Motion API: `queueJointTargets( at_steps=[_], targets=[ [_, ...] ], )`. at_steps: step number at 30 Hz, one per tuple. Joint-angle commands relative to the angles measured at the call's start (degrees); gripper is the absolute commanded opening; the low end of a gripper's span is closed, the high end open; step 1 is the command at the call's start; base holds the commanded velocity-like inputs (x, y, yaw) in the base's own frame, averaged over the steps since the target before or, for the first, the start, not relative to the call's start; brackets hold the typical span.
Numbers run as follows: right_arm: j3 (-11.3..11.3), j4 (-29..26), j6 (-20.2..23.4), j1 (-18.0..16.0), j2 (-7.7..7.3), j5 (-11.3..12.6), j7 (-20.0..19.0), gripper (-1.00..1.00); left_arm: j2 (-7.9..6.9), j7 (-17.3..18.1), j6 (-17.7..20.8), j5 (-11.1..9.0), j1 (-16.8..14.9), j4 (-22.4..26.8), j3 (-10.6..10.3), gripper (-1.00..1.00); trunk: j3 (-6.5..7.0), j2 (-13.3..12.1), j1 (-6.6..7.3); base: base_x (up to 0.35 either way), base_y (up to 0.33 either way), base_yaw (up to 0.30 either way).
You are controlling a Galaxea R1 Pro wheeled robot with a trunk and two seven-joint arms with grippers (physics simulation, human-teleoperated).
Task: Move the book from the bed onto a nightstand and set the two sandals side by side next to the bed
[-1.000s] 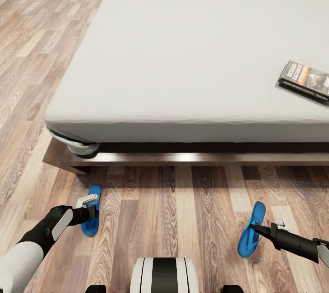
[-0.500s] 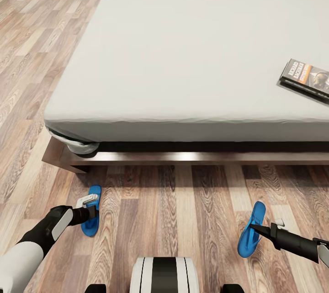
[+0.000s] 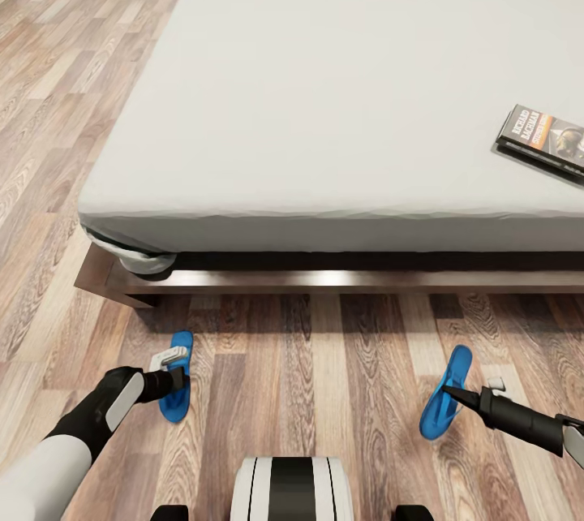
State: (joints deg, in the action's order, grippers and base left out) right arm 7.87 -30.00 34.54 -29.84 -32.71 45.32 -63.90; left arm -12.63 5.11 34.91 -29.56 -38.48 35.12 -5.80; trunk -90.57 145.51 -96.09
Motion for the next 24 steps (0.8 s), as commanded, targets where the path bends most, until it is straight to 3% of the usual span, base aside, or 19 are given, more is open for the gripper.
queueJointTargets(
  at_steps=[1,15,16,24],
  targets=[
    [0.3,0.0,0.1,0.0,-0.07,0.6,0.0,-1.0,-0.05,0.2,0.2,0.1,0.0,0.0,-0.2,-1.0,-0.03,0.0,0.01,0.0,0.0,0.0],
    [0.3,0.0,-4.7,0.0,-0.07,0.6,0.0,-1.0,-0.1,0.2,0.2,0.1,0.0,0.0,0.1,-1.0,-0.03,0.0,0.01,0.0,0.0,0.0],
    [0.3,0.0,-28.3,0.0,-0.07,0.6,0.0,-1.0,-0.11,0.2,0.2,0.1,0.0,0.0,0.1,-1.0,-0.03,0.0,0.01,0.0,0.0,0.0],
    [0.3,0.0,-28.3,0.0,-0.07,0.6,0.0,-1.0,-0.1,0.2,0.2,0.1,0.0,0.0,0.1,-1.0,-0.03,0.0,0.01,0.0,0.0,0.0]
  ],
)
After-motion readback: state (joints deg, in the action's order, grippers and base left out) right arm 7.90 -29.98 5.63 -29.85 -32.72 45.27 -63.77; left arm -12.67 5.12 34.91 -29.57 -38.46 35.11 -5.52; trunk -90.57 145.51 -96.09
